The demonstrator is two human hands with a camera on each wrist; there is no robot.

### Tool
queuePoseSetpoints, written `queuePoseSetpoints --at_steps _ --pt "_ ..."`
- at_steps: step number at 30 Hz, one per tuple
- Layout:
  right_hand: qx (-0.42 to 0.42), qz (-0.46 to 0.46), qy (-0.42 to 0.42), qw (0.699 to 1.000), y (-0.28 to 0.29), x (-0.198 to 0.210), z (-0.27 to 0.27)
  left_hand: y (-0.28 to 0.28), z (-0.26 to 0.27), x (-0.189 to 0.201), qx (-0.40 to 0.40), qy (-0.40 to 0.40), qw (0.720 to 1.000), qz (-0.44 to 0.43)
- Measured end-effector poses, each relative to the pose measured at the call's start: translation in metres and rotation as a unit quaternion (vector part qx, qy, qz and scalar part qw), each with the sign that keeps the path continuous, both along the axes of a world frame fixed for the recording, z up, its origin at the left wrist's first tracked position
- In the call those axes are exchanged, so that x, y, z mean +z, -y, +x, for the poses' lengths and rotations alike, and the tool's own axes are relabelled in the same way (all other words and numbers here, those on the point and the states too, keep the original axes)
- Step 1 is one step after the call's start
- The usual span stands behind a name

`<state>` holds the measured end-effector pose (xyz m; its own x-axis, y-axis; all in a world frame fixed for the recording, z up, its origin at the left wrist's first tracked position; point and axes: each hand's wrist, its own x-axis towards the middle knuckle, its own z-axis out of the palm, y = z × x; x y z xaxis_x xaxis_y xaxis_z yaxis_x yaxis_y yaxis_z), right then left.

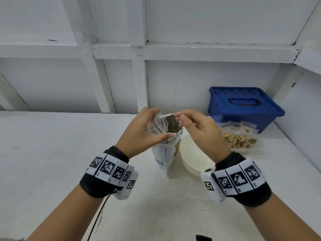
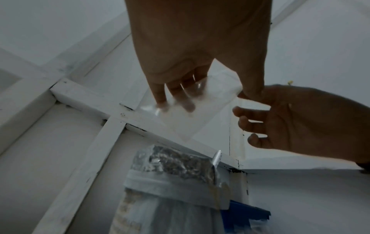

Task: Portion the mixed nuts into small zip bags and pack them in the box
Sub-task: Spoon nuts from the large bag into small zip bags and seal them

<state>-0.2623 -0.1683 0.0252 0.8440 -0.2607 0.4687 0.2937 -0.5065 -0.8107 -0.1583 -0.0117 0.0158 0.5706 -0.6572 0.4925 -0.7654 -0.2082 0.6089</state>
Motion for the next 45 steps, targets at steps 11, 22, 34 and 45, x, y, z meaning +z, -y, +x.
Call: queuePoseSetpoints --at_steps 11,22,34,45 --pt "0.095 0.042 -0.169 0.980 -0.005 -0.007 0.015 0.002 0.002 -0.011 -0.039 -0.014 0.997 0.058" --pt "-0.033 -0.036 -0.102 0.994 0.007 -0.002 0.013 -0.004 0.009 -0.021 0.029 -0.125 0.992 0.005" --pt "-0.141 -0.105 -0.147 0.973 0.031 -0.038 0.039 -0.004 0.029 -0.039 0.105 -0.170 0.980 0.020" --pt "-0.129 -0.287 -0.032 0.949 0.032 -0.033 0.054 -0.004 0.033 -0.039 0.092 -0.169 0.981 0.024"
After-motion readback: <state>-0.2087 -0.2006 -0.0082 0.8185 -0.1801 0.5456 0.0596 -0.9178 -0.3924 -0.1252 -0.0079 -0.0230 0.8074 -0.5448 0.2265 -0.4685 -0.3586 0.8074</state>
